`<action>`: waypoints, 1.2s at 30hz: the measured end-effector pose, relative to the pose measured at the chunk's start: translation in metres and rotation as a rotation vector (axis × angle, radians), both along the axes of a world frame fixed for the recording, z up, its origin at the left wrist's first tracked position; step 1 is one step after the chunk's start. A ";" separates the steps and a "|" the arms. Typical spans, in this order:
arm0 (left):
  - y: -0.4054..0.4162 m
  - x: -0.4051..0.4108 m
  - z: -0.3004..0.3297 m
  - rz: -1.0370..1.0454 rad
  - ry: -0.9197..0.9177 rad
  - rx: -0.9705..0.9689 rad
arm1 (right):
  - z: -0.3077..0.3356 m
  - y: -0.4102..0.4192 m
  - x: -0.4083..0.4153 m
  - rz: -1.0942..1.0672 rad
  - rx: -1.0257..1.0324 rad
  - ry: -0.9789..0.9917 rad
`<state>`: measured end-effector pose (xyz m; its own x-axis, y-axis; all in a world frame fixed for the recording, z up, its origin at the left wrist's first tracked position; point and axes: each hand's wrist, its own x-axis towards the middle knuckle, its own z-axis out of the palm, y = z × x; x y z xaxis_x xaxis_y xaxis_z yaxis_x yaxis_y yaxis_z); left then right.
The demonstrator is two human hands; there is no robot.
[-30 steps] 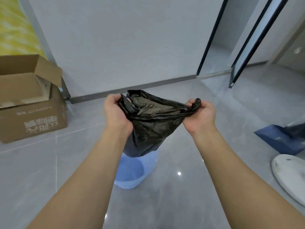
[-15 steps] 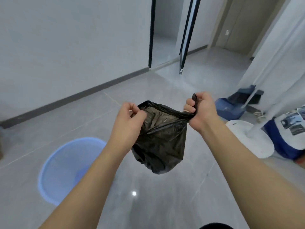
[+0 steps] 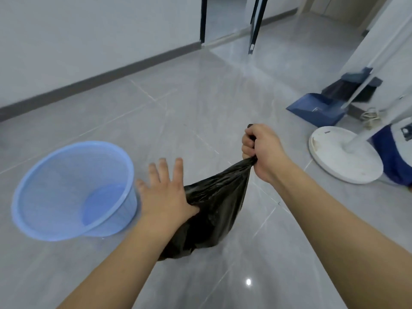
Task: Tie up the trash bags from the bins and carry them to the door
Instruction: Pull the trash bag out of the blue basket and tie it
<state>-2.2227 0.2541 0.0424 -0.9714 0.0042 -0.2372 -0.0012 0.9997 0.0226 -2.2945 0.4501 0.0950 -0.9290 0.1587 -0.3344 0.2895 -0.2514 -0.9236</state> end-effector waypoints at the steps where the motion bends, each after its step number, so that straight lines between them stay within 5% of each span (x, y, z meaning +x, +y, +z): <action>1: 0.007 -0.006 -0.004 -0.036 -0.021 -0.008 | 0.002 -0.002 0.002 0.012 0.006 0.022; 4: 0.010 -0.018 -0.022 -0.065 -0.116 0.106 | 0.009 0.013 0.001 -0.074 0.164 0.037; 10: 0.006 -0.018 -0.013 -0.071 -0.146 0.476 | 0.011 0.060 0.009 0.023 1.397 0.043; 15: 0.006 -0.025 0.003 -0.164 -0.188 0.481 | -0.024 0.030 0.030 0.698 1.813 0.607; 17: 0.004 -0.023 0.008 -0.175 -0.215 0.491 | -0.043 0.017 0.028 0.888 1.957 0.626; 19: -0.003 -0.018 0.011 -0.168 -0.285 0.418 | -0.051 0.004 0.013 1.021 2.047 0.518; 22: -0.015 -0.014 0.015 -0.160 -0.358 0.038 | -0.043 -0.001 -0.010 1.022 2.035 0.342; 26: -0.027 -0.018 0.035 -0.112 -0.038 -0.225 | -0.025 0.002 -0.021 0.917 1.993 0.378; 31: -0.032 0.001 0.014 -0.117 -0.005 -0.203 | -0.047 0.002 -0.003 0.982 1.903 0.292; 36: -0.026 0.037 -0.056 0.069 -0.288 0.052 | -0.111 0.008 0.034 1.248 1.917 -0.198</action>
<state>-2.1860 0.2282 -0.0141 -0.8627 -0.0406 -0.5041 -0.0831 0.9946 0.0621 -2.2604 0.4579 -0.0158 -0.7754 -0.1350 -0.6169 -0.3615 0.8959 0.2582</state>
